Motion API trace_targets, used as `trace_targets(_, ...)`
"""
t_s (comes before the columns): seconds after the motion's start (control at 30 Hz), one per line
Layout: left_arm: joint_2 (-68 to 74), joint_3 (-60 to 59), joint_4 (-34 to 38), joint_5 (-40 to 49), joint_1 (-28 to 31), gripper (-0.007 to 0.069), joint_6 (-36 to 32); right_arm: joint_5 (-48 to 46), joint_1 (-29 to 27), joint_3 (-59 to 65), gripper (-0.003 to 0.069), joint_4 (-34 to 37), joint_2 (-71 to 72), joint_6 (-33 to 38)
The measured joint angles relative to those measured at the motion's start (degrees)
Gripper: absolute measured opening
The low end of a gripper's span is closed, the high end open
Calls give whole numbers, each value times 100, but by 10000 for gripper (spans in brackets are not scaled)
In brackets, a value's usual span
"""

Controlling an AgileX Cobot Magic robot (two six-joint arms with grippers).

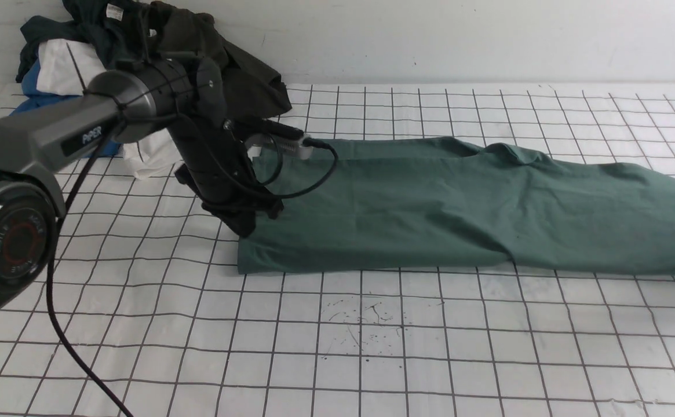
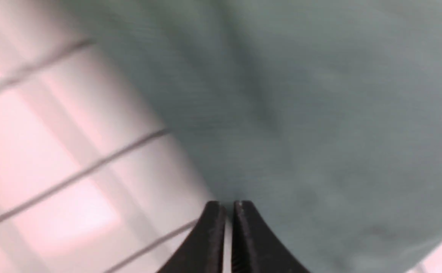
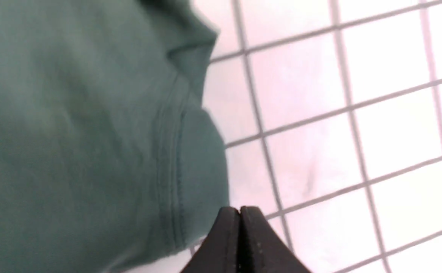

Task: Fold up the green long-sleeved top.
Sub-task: Use the right arm to clamp the right edge of the fabric

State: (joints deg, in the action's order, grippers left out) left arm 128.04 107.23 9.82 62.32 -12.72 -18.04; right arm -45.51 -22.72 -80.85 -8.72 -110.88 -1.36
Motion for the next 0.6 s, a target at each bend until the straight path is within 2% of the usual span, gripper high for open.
trace_targets(0.13, -534, 75, -20, 489, 213, 15, 69, -224, -11, -296, 1, 872, 30, 667)
trace_targets(0.23, -1102, 82, 150, 724, 220, 15, -63, -258, -31, -310, 64, 1260, -52, 951)
trace_targets(0.33, -1716, 82, 447, 807, 214, 15, -180, -268, -109, -321, 197, 1445, -211, 979)
trace_targets(0.37, -1716, 82, 469, 810, 214, 15, -181, -268, -120, -321, 206, 1461, -225, 979)
trace_targets(0.4, -2097, 76, 609, 822, 214, 15, -219, -263, -152, -321, 285, 1595, -363, 990)
trace_targets(0.43, -2140, 76, 623, 828, 214, 15, -220, -259, -158, -321, 295, 1615, -363, 997)
trace_targets(0.5, -2637, 76, 738, 835, 214, 15, -243, -177, -157, -321, 398, 1709, -589, 1061)
trace_targets(0.6, -3248, 57, 760, 867, 214, 15, -243, -127, -151, -321, 470, 1691, -850, 1099)
